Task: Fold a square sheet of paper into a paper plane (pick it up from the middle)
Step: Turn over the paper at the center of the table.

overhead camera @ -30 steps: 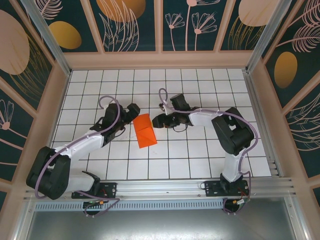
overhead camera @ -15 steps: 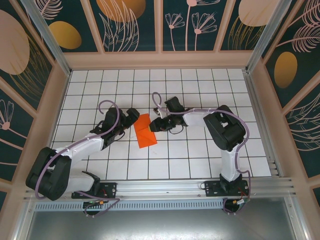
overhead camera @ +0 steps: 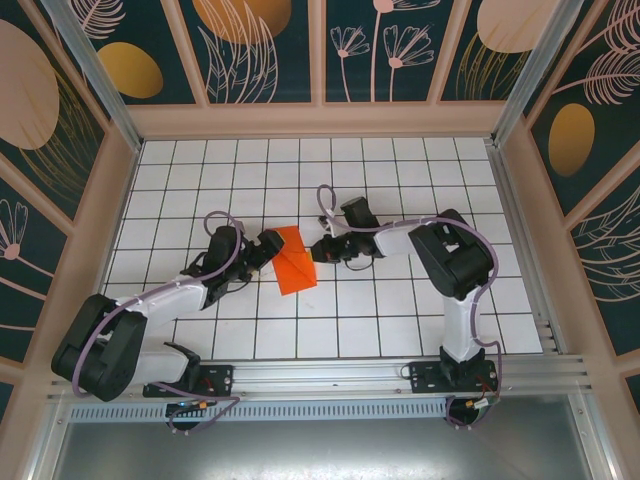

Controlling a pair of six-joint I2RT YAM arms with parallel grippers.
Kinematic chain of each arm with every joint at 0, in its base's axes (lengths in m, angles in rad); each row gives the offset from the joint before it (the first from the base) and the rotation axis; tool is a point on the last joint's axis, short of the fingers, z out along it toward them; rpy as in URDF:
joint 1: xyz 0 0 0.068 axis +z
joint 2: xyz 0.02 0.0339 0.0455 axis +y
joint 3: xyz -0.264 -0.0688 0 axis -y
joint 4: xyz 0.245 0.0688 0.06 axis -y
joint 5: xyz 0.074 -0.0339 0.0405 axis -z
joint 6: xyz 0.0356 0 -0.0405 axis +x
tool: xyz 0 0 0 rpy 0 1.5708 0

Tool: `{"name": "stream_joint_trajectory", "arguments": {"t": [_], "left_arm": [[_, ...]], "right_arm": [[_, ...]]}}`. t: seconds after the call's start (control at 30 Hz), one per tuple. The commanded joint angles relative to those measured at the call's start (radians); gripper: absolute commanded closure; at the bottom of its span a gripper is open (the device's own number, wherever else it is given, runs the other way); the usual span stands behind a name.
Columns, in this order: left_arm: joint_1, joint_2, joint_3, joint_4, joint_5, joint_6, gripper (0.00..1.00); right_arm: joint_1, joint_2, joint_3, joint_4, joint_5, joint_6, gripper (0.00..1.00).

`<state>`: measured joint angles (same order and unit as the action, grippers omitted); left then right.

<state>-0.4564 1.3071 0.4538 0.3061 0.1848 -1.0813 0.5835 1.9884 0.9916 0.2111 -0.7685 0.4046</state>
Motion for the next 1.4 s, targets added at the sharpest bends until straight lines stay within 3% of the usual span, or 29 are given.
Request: {"name": "stream_joint_trajectory", "arguments": {"t": [0.0,0.17,0.47,0.7,0.77,1.0,1.13,1.27,1.37], "left_arm": [[-0.006,0.012,-0.034,0.148,0.099,-0.005,0.08],[-0.031,0.054,-0.027,0.217,0.129,0.007,0.23],[-0.05,0.156,-0.004,0.281,0.155,0.025,0.33],[-0.052,0.239,0.034,0.361,0.173,0.059,0.51],[-0.054,0.253,0.044,0.362,0.172,0.078,0.57],[-0.054,0.29,0.053,0.358,0.148,0.153,0.68],[-0.054,0.318,0.063,0.353,0.143,0.185,0.68],[-0.054,0.357,0.075,0.368,0.153,0.194,0.68],[-0.054,0.368,0.082,0.378,0.159,0.195,0.75]], "right_arm": [[-0.012,-0.061,-0.026,0.125,-0.024,0.068,1.0],[-0.013,-0.066,-0.04,0.134,-0.025,0.084,0.99],[-0.013,-0.058,-0.037,0.12,-0.019,0.09,0.99],[-0.013,-0.07,-0.036,0.104,-0.014,0.089,0.97],[-0.014,-0.077,-0.033,0.089,-0.009,0.091,0.93],[-0.045,-0.187,-0.067,0.077,0.037,0.153,0.6],[-0.083,-0.283,-0.096,0.048,0.084,0.143,0.48],[-0.102,-0.36,-0.113,0.031,0.128,0.132,0.41],[-0.111,-0.401,-0.118,0.015,0.155,0.118,0.38]]}}
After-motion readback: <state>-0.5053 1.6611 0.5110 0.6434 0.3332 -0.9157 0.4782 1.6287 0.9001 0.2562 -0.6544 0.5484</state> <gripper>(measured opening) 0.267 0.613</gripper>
